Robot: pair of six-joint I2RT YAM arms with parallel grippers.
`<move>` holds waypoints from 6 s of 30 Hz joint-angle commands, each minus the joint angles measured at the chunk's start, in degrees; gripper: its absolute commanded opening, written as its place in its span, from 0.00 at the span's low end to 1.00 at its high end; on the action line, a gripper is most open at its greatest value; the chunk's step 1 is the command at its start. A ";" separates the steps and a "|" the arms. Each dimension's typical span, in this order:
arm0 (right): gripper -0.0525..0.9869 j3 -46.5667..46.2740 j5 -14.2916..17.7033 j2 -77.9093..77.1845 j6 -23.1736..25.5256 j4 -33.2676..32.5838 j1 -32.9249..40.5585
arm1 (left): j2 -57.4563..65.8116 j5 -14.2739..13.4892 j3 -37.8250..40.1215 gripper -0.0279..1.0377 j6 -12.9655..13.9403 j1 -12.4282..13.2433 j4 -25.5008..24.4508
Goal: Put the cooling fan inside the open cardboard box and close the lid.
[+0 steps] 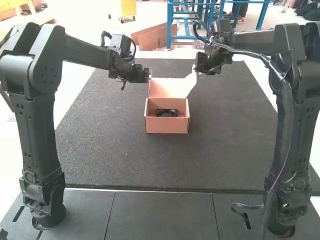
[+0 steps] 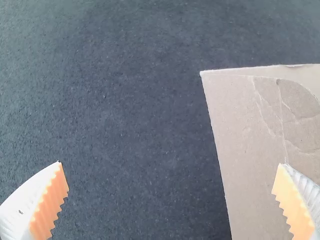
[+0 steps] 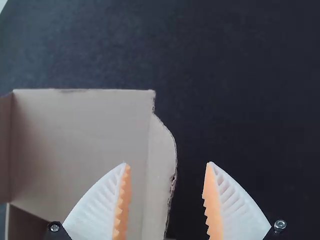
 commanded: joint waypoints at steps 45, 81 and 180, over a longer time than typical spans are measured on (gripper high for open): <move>0.03 -0.61 -4.34 1.97 -0.45 -2.27 2.00 | 0.37 0.67 4.39 0.94 -0.08 -0.28 -3.57; 0.03 -13.18 -2.32 -9.98 -2.73 -1.74 6.65 | -5.26 0.41 1.84 0.94 -0.08 -0.19 -6.91; 0.92 -33.48 0.23 -39.95 -10.20 -3.15 8.59 | -20.37 -13.04 -9.06 0.94 3.17 -0.19 -6.91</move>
